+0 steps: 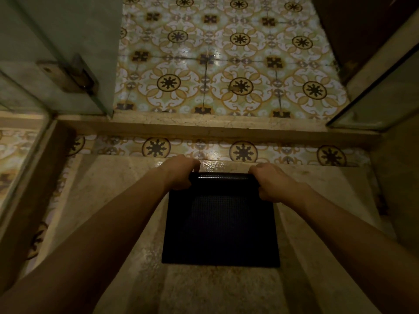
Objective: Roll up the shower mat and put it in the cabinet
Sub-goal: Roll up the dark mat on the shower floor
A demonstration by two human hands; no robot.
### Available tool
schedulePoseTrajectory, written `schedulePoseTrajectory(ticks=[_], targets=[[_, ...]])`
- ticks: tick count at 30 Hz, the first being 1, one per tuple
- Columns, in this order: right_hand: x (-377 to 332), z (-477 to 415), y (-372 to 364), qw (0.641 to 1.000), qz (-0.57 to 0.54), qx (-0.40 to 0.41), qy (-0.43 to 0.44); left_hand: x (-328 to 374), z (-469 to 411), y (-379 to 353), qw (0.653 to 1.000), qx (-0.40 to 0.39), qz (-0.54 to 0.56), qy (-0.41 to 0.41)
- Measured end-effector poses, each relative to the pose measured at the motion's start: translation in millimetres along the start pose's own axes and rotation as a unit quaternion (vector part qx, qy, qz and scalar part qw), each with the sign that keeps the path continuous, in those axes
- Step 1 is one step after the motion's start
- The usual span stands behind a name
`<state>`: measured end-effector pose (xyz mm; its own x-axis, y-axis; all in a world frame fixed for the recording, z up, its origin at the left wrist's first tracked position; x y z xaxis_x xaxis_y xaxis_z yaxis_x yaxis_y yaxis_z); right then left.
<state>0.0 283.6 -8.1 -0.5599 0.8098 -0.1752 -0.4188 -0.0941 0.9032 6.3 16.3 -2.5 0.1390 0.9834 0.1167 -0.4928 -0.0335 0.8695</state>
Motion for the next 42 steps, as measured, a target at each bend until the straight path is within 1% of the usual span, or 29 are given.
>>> schedulePoseTrajectory(ticks=[3, 5, 7, 11, 12, 15, 17, 19, 22, 23, 28, 32, 35, 38, 42], targets=[[-1.2, 1.8, 2.7, 1.0, -0.009, 0.005, -0.013, 1.2, 4.8, -5.0, 0.998, 0.053, -0.036, -0.004], [-3.3, 3.8, 1.8, 1.0, -0.005, 0.017, -0.01, 5.5, 7.4, -7.5, 0.996, 0.065, -0.056, -0.01], [-4.5, 4.7, 2.2, 1.0, -0.003, 0.012, -0.006, 6.1, 8.2, -5.6, 0.997, 0.049, -0.061, -0.012], [0.3, 3.8, 8.3, 0.999, -0.025, -0.032, -0.018, -1.2, 7.0, 5.5, 0.999, -0.049, 0.001, -0.002], [0.1, 4.0, 9.3, 0.999, -0.028, -0.034, -0.019, -2.1, 8.2, 7.4, 0.998, -0.055, 0.006, -0.004], [-3.2, 5.4, 8.6, 0.999, -0.028, -0.021, -0.028, -0.5, 13.4, 7.1, 1.0, -0.012, -0.02, -0.019], [-5.4, 6.9, 7.5, 0.999, -0.02, -0.012, -0.027, 3.9, 15.2, 5.3, 0.999, 0.002, -0.045, -0.031], [-6.8, 8.4, 7.3, 1.0, -0.01, -0.01, -0.017, 6.8, 16.0, 7.0, 0.997, -0.01, -0.067, -0.038], [-6.0, 9.7, 12.0, 0.999, -0.011, -0.035, -0.012, 6.2, 15.7, 14.6, 0.996, -0.074, -0.046, -0.026], [-5.8, 10.1, 13.9, 0.999, -0.016, -0.043, -0.01, 6.0, 16.0, 16.7, 0.995, -0.084, -0.042, -0.027], [-9.1, 15.5, 14.2, 0.998, -0.034, -0.037, -0.023, 8.0, 18.1, 16.1, 0.995, -0.072, -0.058, -0.037], [-10.7, 17.3, 15.1, 0.998, -0.033, -0.04, -0.023, 6.4, 19.6, 18.2, 0.993, -0.099, -0.054, -0.047], [-7.0, 17.0, 18.5, 0.997, -0.062, -0.046, -0.028, 3.9, 21.1, 15.8, 0.993, -0.105, -0.038, -0.045], [-4.6, 15.8, 19.0, 0.993, -0.097, -0.046, -0.05, 4.8, 22.0, 11.8, 0.994, -0.097, -0.029, -0.033], [-4.4, 14.3, 20.0, 0.993, -0.096, -0.041, -0.06, 8.1, 23.8, 6.9, 0.996, -0.088, -0.026, -0.005]])
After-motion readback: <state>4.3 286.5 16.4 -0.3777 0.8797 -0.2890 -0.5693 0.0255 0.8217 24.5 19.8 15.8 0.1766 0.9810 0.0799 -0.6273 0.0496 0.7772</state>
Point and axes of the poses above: each hand's wrist, its own z-axis away from the middle knuckle, its own y-axis out of the back of the hand, x = y × z, the point moved 1 cm from there along -z, towards the middle knuckle, and after that the axes turned 7 degrees about y, right-handed, at the moved point
